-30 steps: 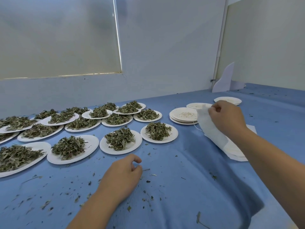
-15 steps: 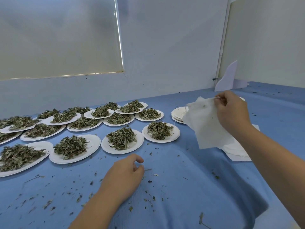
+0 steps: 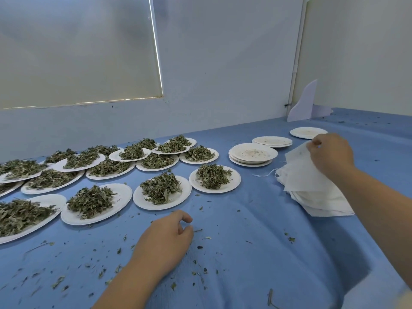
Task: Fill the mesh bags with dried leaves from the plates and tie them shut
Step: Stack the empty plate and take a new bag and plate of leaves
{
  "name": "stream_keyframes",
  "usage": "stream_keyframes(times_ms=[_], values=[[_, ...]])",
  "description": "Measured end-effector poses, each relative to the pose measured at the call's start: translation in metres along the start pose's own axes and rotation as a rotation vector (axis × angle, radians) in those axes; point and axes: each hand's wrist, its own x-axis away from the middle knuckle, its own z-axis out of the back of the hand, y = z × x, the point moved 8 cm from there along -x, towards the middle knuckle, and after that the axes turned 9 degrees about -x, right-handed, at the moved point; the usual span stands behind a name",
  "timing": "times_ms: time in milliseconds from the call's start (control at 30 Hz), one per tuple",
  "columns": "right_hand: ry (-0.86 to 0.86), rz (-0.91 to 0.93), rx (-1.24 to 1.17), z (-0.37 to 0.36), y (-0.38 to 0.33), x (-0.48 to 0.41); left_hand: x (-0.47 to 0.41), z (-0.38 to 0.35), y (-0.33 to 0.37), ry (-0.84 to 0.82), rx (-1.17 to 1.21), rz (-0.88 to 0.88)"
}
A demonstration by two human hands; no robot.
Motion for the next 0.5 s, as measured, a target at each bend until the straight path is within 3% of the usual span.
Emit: stream_keyframes(times_ms=[133,333,500], values=[[-0.007,0.050,-0.249,-0.005,-0.012,0.004,0.000,0.000,0.001,-0.003,-0.012,-0.008],[-0.059,-0.126,-0.773,-0.017,-0.029,0.012,0.001,0.002,0.003,-0.008,-0.016,-0.009],[-0.450,-0.175,-0.981,-0.057,-0.058,0.040,0.002,0.002,0.005,-0.021,-0.011,0.001]])
